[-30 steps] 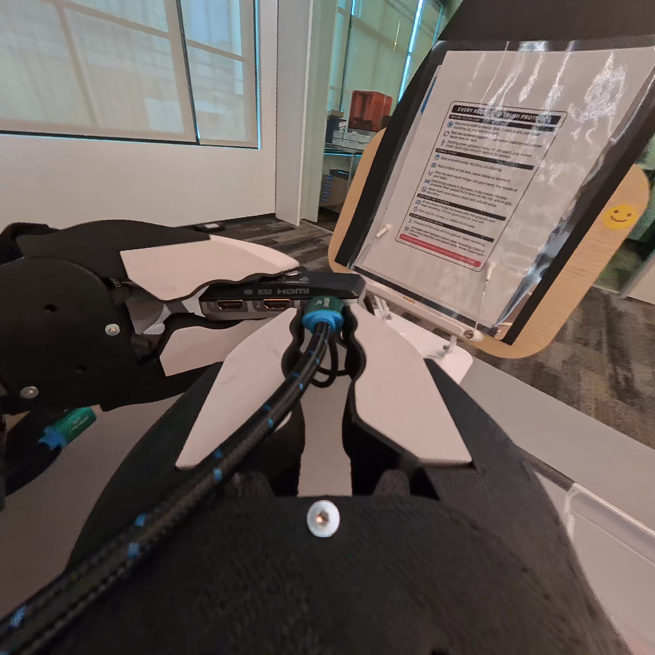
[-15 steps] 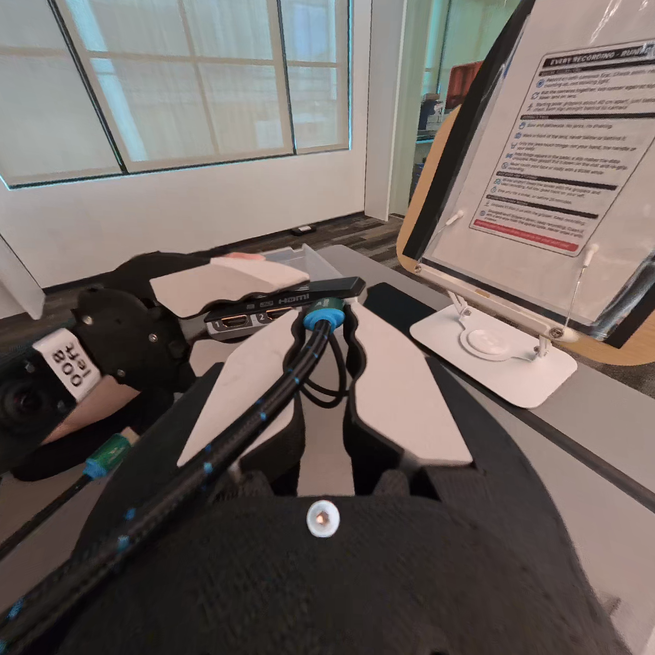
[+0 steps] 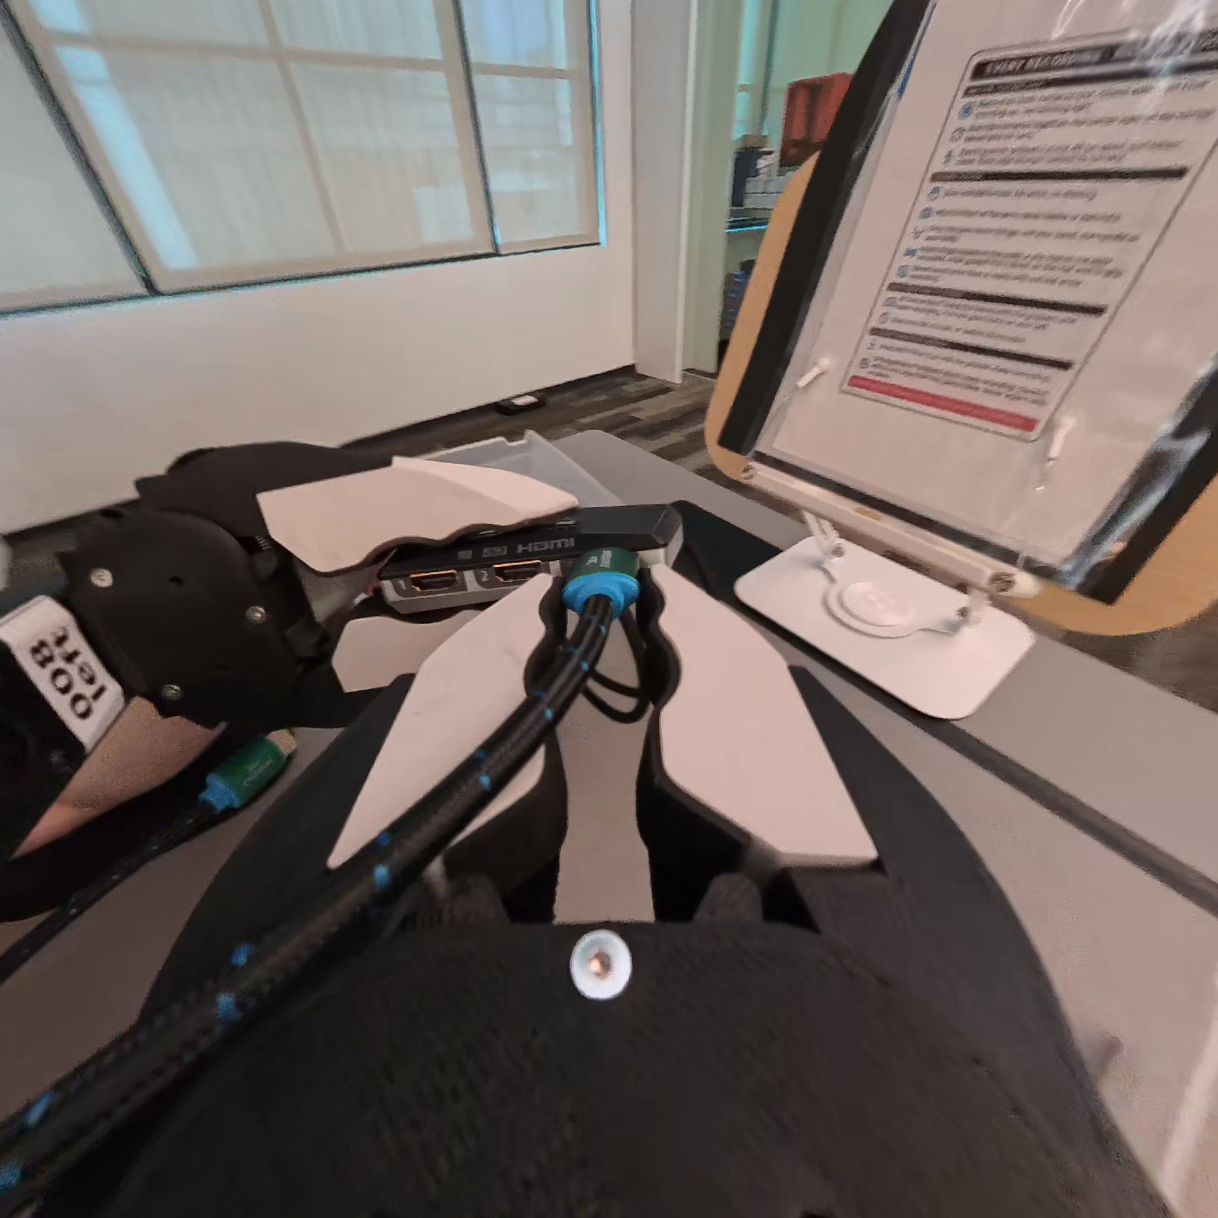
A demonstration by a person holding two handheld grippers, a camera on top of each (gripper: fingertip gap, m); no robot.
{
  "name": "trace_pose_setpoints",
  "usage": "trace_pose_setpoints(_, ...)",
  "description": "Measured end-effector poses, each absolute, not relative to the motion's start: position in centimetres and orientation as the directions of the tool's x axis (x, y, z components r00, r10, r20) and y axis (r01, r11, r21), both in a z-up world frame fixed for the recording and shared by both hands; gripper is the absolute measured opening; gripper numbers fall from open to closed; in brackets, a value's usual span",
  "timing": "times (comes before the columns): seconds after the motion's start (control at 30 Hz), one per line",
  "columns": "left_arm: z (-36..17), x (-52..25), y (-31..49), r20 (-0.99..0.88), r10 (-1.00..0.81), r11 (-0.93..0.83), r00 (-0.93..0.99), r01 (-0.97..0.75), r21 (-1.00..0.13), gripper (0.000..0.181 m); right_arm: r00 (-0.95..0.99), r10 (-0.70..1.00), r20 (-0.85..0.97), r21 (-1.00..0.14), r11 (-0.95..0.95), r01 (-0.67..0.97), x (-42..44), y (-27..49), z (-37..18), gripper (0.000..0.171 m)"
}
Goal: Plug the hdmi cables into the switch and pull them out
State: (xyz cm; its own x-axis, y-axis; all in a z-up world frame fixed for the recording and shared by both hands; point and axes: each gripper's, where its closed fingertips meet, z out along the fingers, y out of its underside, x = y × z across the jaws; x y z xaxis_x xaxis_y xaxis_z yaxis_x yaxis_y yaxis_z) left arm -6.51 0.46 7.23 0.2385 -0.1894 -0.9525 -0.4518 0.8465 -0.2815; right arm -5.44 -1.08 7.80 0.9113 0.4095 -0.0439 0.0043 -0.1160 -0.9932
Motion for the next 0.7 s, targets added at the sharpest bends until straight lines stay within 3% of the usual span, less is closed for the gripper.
trace_pose_setpoints(0.13,7.2,-6.3,0.3,-0.954,-0.180,0.837,0.240,-0.471,-0.277,0.025,0.914,0.403,-0.047,-0.993,-0.118,0.001,-5.1,-1.2,7.8,0.021)
trace_pose_setpoints(0.4,8.2,-6.9,-0.1,-0.944,-0.207,0.845,0.258,-0.440,-0.305,0.024,0.943,0.272,0.193,-0.977,-0.033,0.209,-5.8,-1.8,9.2,0.021)
trace_pose_setpoints(0.53,7.3,-6.7,-1.1,-0.840,-0.509,0.770,0.187,-0.337,-0.542,0.031,0.928,0.324,0.186,-0.980,-0.006,0.198,-5.7,-2.1,9.5,0.021)
trace_pose_setpoints(0.6,6.6,-6.4,-1.0,-0.769,-0.620,0.697,0.156,-0.342,-0.631,0.055,0.926,0.312,0.213,-0.974,-0.002,0.225,-5.2,-2.0,9.6,0.021)
trace_pose_setpoints(0.7,5.6,-6.0,-1.2,-0.684,-0.722,0.620,0.108,-0.338,-0.708,0.074,0.921,0.300,0.247,-0.967,0.013,0.255,-4.7,-1.9,9.5,0.021)
